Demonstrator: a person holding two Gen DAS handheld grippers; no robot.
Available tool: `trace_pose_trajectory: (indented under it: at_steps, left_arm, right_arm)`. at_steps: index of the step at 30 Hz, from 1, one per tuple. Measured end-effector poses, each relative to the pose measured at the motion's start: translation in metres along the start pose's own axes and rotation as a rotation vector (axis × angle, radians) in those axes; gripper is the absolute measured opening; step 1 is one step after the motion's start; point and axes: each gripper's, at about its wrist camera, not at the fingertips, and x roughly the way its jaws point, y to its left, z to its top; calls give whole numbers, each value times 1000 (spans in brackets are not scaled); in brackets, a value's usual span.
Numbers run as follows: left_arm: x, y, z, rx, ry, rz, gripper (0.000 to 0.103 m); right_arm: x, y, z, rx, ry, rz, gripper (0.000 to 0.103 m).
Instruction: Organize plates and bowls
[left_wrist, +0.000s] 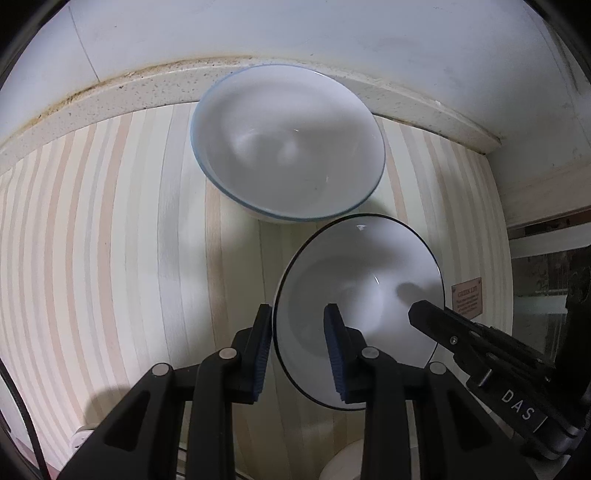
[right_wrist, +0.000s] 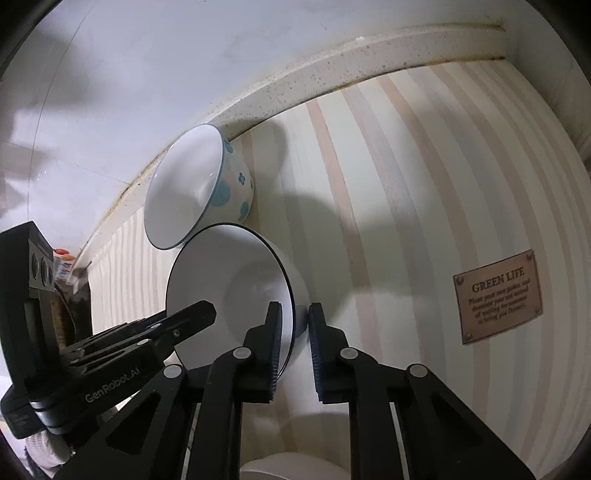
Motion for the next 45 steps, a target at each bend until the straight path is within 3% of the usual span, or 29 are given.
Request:
trace_pose_trajectory:
  at_steps: [12, 20, 27, 34, 45]
  left_arm:
    - [-51, -17, -22, 42, -104, -2, 26]
    - [-98, -30, -59, 84, -153, -28, 26]
    - [-109, -44, -89, 91, -146, -40, 26]
    - [-88, -52, -113, 105, -72, -17, 26]
    - [-48, -53, -134, 132, 36, 60, 26]
  right_arm:
    - [-56, 10, -24, -94, -62, 4, 16]
    - [-117, 15, -59, -144, -108, 27, 16]
    - [-151, 9, -98, -165, -113, 46, 16]
    - [-142, -9, -133, -143, -63, 53, 16]
    - [-98, -32, -156, -130, 44, 48, 16]
